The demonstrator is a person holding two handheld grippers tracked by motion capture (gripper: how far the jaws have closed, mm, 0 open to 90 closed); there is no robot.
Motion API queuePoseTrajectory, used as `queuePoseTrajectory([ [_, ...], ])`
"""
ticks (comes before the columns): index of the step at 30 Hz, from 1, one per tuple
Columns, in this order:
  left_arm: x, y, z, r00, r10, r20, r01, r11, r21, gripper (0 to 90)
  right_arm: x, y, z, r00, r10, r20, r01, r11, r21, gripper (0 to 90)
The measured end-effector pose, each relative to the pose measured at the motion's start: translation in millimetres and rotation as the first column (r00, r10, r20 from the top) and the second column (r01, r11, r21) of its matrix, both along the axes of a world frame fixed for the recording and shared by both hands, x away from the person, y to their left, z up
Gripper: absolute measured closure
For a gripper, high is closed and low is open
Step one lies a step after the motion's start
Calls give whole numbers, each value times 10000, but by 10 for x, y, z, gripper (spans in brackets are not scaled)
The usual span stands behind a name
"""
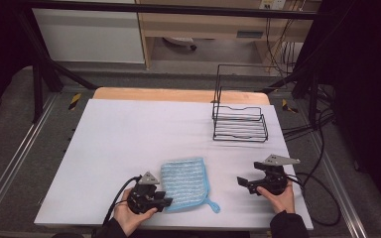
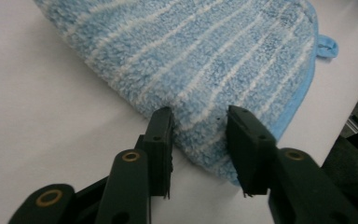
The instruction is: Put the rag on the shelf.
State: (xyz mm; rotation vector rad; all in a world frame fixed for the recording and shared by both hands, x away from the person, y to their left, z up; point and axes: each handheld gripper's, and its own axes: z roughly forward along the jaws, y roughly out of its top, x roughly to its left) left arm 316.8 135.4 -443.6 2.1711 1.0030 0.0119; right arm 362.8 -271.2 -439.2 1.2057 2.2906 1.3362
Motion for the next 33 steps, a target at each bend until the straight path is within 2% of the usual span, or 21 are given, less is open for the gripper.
queuePoseTrajectory([
  [4, -5, -21, -7, 9999, 31, -157, -33, 9999, -148, 724, -1, 0, 1, 10000, -33, -14, 33, 10000, 6, 20],
  [7, -18, -36, 4, 10000, 28, -80, -29, 9999, -101, 788, -2, 2, -2, 10000, -13, 27, 13, 10000, 12, 21],
  [13, -5, -18, 34, 9998, -169, 60, 169, 9999, 19, 836, -7, 6, 6, 10000, -59, -24, 59, 10000, 2, 21],
  [23, 78, 164, 82, 9996, -228, 163, 222, 9992, 338, 839, -8, 5, 5, 10000, -57, 2, 57, 10000, -11, 20],
  [27, 93, 235, 61, 9990, -343, 285, 335, 9990, 286, 828, -7, 5, 6, 10000, -73, -7, 73, 10000, -7, 21],
  [30, 90, 227, 62, 9980, -453, 450, 433, 9980, 452, 794, -4, 8, 3, 10000, -56, -6, 56, 10000, -39, 20],
  [33, 72, 253, 97, 9951, -451, 880, 400, 9974, 595, 720, -6, 1, 7, 10000, -79, 19, 79, 10000, -28, 20],
])
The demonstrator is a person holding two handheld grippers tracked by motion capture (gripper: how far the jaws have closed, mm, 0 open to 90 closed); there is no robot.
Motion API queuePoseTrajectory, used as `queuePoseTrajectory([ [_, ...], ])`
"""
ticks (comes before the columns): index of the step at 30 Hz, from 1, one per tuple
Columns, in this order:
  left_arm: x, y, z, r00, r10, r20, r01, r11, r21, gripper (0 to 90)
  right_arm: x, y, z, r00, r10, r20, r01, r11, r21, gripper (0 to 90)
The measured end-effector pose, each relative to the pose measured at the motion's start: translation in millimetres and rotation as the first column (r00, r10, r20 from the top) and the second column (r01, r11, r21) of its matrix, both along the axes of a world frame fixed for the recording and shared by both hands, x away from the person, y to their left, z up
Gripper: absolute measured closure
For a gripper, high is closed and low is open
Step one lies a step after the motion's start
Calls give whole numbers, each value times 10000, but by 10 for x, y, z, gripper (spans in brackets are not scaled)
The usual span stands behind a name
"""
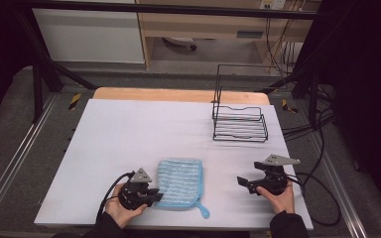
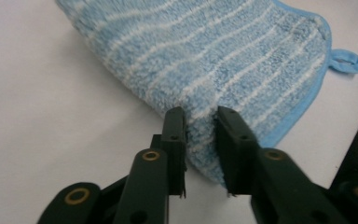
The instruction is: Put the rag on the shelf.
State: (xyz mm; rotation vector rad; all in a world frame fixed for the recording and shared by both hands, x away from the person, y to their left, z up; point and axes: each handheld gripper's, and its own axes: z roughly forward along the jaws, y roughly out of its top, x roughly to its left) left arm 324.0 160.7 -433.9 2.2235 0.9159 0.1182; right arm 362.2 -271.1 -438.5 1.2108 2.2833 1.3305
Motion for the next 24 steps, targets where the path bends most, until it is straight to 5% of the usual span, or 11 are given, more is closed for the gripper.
queuePoseTrajectory([
  [7, 95, 183, 146, 9963, 569, 637, -543, 9976, -420, 476, -2, 3, 0, 10000, -16, -28, 16, 10000, 9, 20],
  [15, 280, 233, 209, 9961, 634, 612, -585, 9953, -776, 189, 0, 4, -2, 10000, -38, -30, 38, 10000, -20, 19],
  [24, 499, 209, 328, 9940, 699, 841, -632, 9948, -801, 149, 2, 7, -6, 10000, -40, -15, 40, 10000, -37, 19],
])
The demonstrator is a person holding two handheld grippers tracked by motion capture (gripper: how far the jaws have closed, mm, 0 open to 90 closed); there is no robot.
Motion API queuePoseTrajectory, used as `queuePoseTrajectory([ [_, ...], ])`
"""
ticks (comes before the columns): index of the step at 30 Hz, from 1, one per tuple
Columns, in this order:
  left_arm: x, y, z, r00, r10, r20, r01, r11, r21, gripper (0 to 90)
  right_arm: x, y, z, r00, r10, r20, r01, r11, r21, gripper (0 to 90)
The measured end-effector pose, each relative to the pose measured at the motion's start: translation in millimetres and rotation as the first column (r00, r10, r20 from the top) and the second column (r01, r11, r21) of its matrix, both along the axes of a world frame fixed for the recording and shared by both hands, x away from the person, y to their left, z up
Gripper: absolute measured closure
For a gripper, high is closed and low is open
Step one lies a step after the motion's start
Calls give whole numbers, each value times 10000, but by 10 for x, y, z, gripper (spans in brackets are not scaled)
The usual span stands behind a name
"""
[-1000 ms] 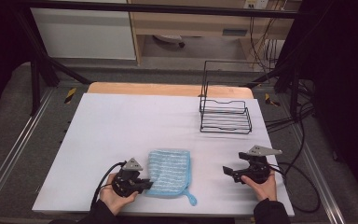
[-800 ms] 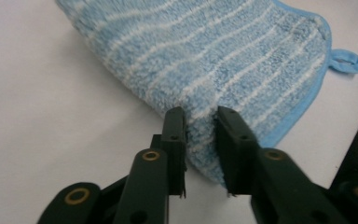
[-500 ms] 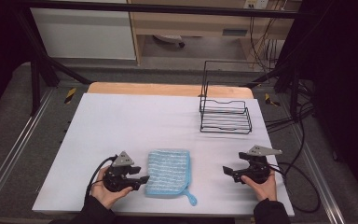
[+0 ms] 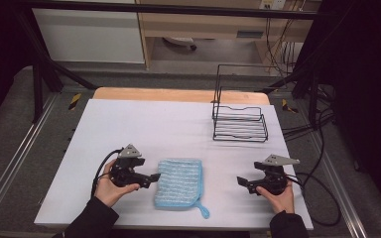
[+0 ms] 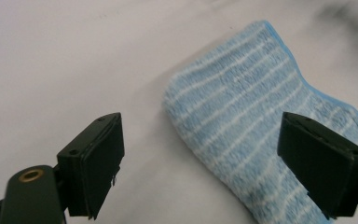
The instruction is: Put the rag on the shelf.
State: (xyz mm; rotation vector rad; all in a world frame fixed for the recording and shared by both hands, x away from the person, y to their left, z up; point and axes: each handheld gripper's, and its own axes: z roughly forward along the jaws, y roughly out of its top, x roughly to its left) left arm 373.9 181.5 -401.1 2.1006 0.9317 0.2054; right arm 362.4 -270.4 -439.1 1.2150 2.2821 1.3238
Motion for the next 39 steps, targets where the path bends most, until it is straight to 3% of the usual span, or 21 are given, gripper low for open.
queuePoseTrajectory([
  [6, 259, -87, 70, 9983, 511, 282, -505, 9985, -231, 210, -1, -1, 1, 10000, -10, -23, 10, 10000, -7, 19],
  [10, 337, -126, 18, 9974, 672, 268, -671, 9977, -50, 253, 4, 1, -4, 10000, 14, 20, -14, 10000, -31, 19],
  [11, 376, -146, -34, 9967, 809, 116, -810, 9967, 61, 263, 4, 2, -5, 10000, 19, 15, -19, 10000, -37, 19],
  [15, 408, -151, -148, 9939, 1102, -91, -1100, 9938, 140, 361, 4, 1, -5, 10000, 13, 17, -13, 10000, -47, 19],
  [22, 427, -192, -325, 9916, 999, -821, -997, 9950, 72, 510, 7, 7, -7, 10000, 43, -20, -44, 10000, -67, 19],
  [27, 447, -234, -403, 9901, 1089, -881, -1063, 9937, 340, 573, 13, 13, -12, 9999, 89, -52, -89, 9999, -96, 20],
  [36, 428, -260, -440, 9873, 968, -1256, -977, 9952, -11, 735, 24, 38, 0, 9999, 106, -24, -106, 9999, -106, 20],
  [39, 410, -279, -445, 9883, 952, -1194, -951, 9954, 63, 761, 32, 70, 6, 9999, 162, -43, -163, 9998, -118, 21],
])
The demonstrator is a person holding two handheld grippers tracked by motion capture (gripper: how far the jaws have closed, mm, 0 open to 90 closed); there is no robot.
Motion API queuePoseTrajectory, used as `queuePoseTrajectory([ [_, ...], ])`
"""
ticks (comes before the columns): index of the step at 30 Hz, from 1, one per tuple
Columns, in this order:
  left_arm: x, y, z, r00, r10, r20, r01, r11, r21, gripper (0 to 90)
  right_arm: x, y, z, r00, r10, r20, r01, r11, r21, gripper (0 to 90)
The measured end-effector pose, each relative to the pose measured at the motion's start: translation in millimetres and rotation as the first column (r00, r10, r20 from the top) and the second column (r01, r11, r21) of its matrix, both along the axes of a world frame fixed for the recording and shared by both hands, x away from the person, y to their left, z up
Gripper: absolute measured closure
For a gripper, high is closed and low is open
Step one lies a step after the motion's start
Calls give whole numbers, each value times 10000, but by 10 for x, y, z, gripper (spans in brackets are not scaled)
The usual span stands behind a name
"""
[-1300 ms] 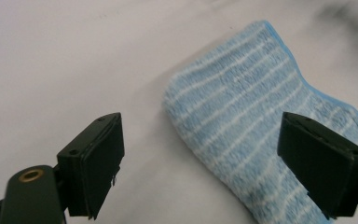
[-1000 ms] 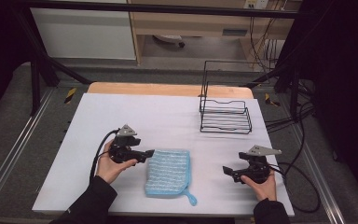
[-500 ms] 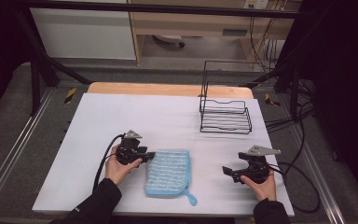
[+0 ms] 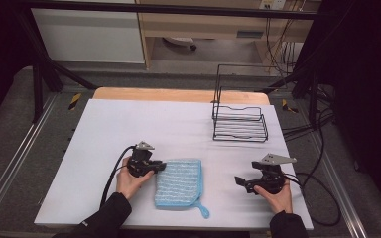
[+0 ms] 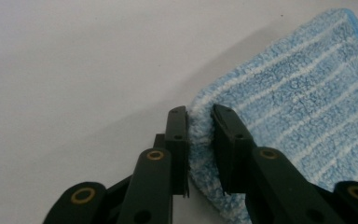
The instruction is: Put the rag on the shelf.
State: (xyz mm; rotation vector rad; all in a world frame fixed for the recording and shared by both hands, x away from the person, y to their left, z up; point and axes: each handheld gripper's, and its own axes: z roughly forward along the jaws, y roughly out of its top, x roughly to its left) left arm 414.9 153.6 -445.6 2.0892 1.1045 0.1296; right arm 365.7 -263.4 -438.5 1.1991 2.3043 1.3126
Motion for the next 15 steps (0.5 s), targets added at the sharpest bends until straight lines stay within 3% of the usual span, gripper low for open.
queuePoseTrajectory([
  [6, 3, 2, -7, 9999, -76, -79, 76, 10000, -5, 780, 17, 105, 27, 10000, 64, -42, -64, 10000, -16, 23],
  [15, -23, -24, -15, 9994, -169, 298, 163, 9997, 204, 790, 122, 451, 101, 9998, 195, -77, -196, 9998, -23, 22],
])
